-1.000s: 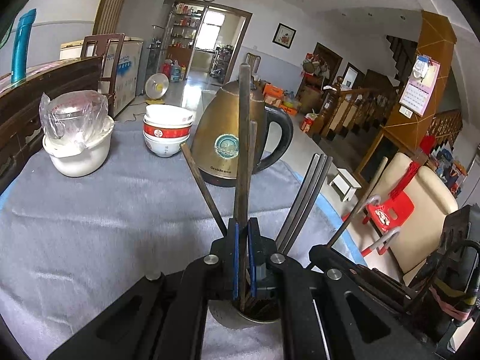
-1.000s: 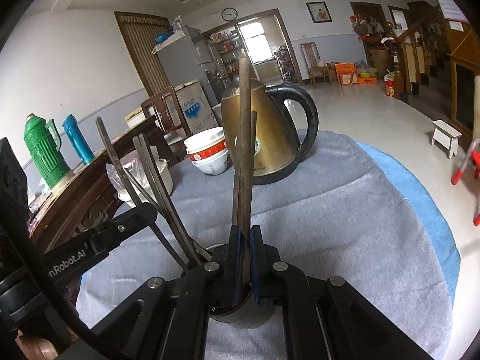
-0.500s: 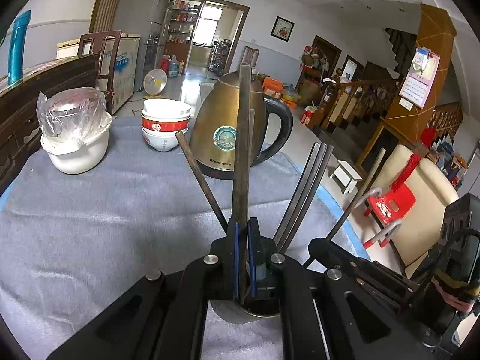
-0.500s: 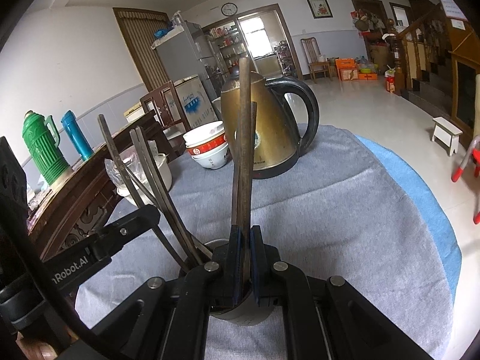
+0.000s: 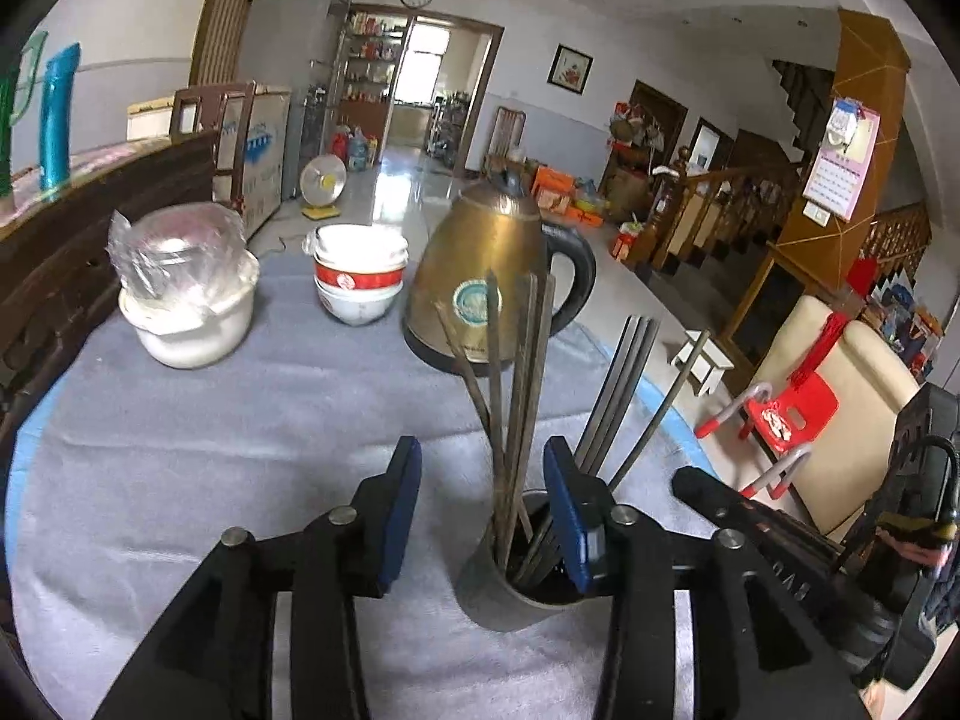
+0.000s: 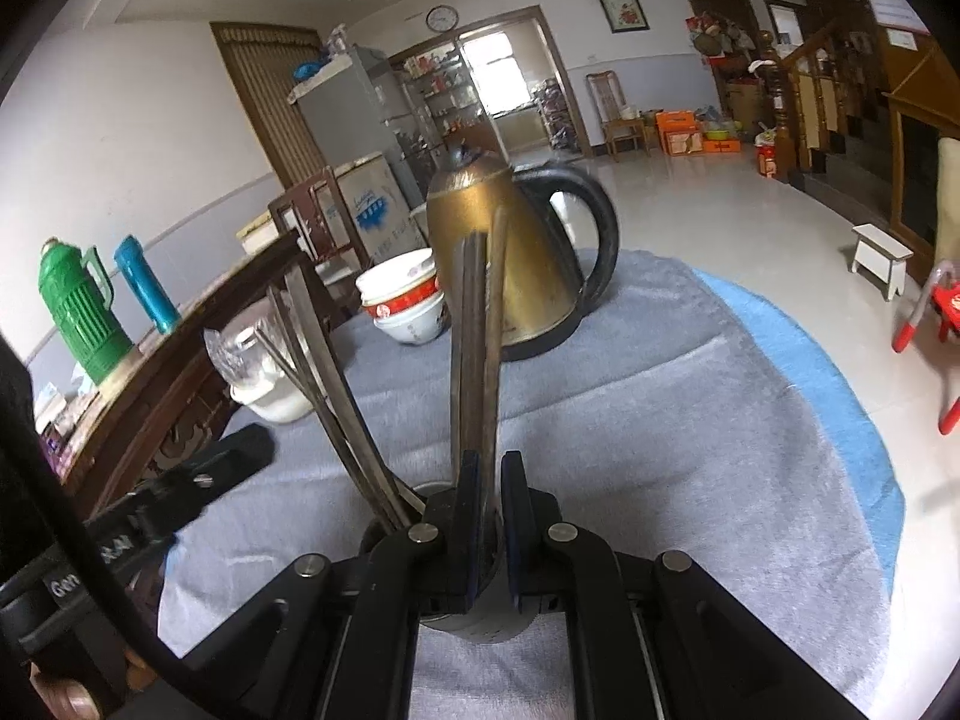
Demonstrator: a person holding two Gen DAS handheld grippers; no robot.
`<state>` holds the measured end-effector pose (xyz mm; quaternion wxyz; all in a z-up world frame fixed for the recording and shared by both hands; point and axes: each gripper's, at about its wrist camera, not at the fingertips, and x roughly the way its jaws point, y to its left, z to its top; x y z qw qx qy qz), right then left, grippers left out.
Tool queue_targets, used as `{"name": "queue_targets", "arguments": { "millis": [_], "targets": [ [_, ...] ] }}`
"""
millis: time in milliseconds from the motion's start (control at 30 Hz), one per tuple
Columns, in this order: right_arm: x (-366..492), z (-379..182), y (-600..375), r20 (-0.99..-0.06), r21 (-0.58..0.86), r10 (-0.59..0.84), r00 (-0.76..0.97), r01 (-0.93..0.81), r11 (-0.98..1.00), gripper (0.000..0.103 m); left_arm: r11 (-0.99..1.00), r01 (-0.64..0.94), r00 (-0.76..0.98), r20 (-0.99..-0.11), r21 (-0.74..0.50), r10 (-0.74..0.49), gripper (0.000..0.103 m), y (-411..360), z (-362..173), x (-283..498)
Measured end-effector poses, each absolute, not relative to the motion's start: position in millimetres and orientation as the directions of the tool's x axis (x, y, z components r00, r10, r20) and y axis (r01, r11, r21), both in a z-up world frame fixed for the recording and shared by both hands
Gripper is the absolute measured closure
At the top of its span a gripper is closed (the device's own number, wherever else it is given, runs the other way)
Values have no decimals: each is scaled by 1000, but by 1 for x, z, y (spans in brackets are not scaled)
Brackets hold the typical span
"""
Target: Organize utensils
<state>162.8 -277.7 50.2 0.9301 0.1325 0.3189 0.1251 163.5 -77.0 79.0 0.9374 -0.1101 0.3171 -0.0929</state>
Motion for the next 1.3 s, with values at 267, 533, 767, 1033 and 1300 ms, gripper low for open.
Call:
{"name": "queue_targets", "arguments": {
  "millis": [267, 533, 767, 1033, 1300],
  "targets": [
    [113, 61, -286, -531, 363, 310, 789, -118, 924, 95, 969, 43, 795, -580, -242, -180, 38, -48, 78, 119],
    [62, 40, -261, -598, 342, 303, 742, -107, 934, 84, 973, 3, 750, -644, -229, -153, 34, -26, 57, 82],
    [32, 49, -237, -575, 288, 280, 769, -130, 949, 33, 975, -22, 746, -653, -222, -132, 29, -10, 55, 59],
    [13, 65, -226, -533, 239, 264, 804, -156, 958, 33, 980, -37, 745, -659, -196, -104, 28, -9, 52, 50],
    [15, 56, -240, -539, 262, 253, 803, -126, 957, 33, 986, -44, 743, -666, -158, -73, 24, -17, 47, 50]
  ]
}}
